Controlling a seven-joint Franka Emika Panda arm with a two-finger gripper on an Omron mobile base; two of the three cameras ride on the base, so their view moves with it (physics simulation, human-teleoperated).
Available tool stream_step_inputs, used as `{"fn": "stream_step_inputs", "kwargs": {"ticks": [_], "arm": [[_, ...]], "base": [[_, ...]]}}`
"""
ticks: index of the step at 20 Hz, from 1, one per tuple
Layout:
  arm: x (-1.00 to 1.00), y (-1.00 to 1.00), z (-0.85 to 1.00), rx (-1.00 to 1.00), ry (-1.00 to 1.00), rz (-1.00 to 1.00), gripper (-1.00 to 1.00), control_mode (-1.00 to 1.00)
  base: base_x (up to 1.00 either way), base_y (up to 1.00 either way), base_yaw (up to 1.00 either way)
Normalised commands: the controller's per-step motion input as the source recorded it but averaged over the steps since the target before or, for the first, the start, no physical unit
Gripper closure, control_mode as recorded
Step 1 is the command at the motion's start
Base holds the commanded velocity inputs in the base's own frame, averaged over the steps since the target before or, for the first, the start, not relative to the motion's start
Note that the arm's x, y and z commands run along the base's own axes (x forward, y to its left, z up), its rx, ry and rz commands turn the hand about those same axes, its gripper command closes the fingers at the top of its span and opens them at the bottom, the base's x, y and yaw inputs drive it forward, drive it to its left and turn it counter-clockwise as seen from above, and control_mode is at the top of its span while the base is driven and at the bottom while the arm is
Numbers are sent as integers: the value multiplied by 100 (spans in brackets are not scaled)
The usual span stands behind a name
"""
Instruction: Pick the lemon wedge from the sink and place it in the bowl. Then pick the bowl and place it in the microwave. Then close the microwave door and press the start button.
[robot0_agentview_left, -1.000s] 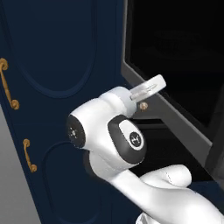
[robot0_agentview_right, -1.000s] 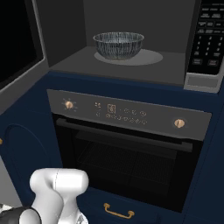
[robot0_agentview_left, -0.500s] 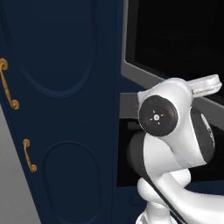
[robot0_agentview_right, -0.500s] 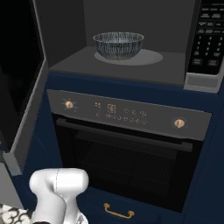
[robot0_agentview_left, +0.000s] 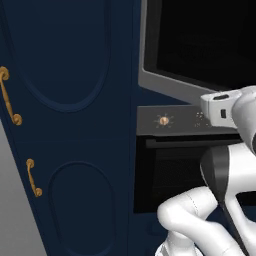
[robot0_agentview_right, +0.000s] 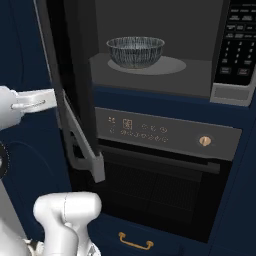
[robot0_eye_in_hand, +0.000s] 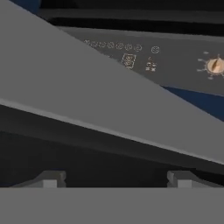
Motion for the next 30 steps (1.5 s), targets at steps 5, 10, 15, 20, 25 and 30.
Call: {"fn": "stream_step_inputs", "kwargs": {"ticks": [5,10,15,20,25,30], "arm": [[44,-76,11,6,-8,21,-100,-100],[47,-66,13,10,0,23,-100,-100],[50,-48,21,11,1,26,-100,-100],[56,-34,4,10,0,22,-100,-100],[49,-15,0,10,0,17,-100,-100],[52,-1,-5,12,0,14,-100,-100]], "base": [[0,0,0],[0,0,0],[0,0,0],[0,0,0],[0,0,0],[0,0,0]]}}
